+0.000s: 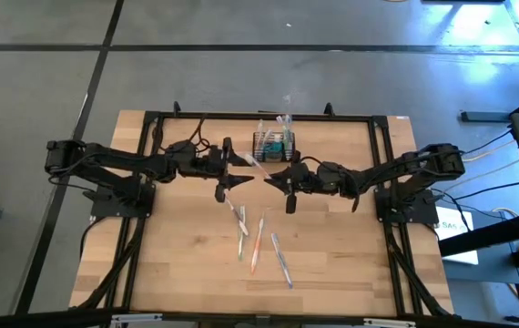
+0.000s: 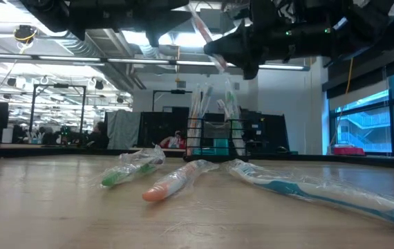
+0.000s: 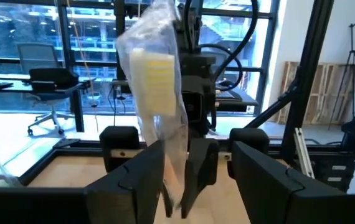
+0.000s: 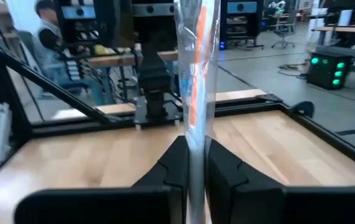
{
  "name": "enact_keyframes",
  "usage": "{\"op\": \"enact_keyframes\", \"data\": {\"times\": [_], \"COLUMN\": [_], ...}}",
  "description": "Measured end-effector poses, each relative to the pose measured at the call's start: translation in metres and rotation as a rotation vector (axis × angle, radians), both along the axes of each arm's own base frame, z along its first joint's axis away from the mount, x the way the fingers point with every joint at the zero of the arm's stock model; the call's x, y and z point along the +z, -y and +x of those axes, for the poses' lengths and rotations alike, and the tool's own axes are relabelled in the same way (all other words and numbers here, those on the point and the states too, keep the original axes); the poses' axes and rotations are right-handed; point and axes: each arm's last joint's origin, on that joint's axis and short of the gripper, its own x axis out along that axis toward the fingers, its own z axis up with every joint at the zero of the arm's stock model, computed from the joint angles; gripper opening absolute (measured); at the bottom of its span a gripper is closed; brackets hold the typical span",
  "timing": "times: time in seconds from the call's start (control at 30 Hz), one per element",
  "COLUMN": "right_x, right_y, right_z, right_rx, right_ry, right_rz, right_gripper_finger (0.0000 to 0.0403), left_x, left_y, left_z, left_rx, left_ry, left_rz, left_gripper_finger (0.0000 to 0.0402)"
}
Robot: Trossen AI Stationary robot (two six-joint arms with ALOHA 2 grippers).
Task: Pick & Place toothbrushing station
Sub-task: Put the bottom orange toothbrush in the left section of the wire organizer
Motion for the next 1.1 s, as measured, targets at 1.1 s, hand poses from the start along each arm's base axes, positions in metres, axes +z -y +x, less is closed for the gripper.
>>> {"op": "enact_keyframes", "data": {"times": [1.1], "right_x": [-0.0071], "right_y": [-0.0008], "right_z": [0.0066], "right_rx": [0.064], "right_ry": [0.057], "right_rz": [0.009], "right_gripper_finger": [0.0031], "left_x": [-0.0039], "left_y": [-0.0014], "left_z": [0.0004], "left_rx": [0.042], "left_ry": [-0.040], "left_rz": [-0.077], "left_gripper_finger": [0.0182]}}
